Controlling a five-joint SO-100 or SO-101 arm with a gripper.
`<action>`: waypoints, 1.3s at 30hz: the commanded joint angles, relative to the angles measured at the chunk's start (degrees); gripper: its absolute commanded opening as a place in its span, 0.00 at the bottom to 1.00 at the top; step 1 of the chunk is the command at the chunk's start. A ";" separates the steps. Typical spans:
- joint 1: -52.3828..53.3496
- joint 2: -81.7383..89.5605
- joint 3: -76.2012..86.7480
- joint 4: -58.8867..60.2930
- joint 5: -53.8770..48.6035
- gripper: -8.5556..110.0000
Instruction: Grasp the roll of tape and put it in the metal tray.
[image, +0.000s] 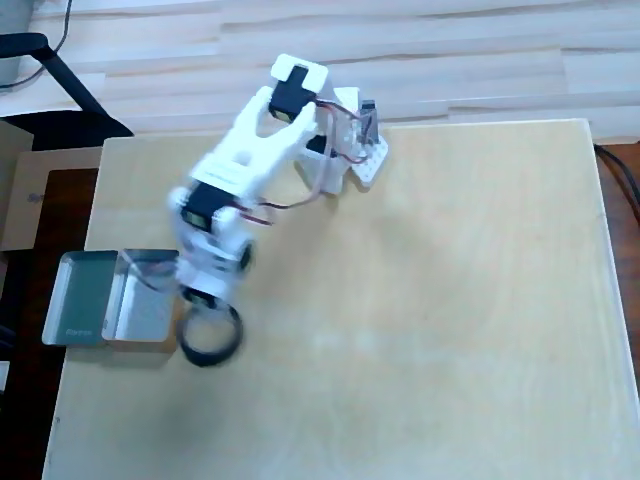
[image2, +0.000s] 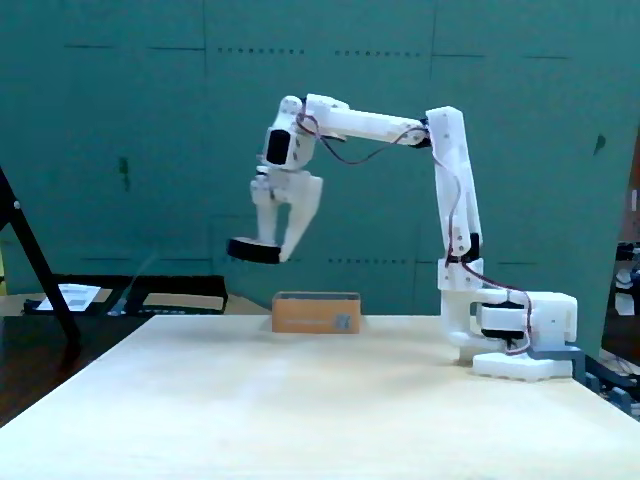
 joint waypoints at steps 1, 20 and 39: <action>10.63 2.72 1.58 1.41 -2.55 0.07; 26.37 2.46 14.94 -17.75 -2.90 0.07; 25.75 2.46 17.75 -17.93 -0.88 0.13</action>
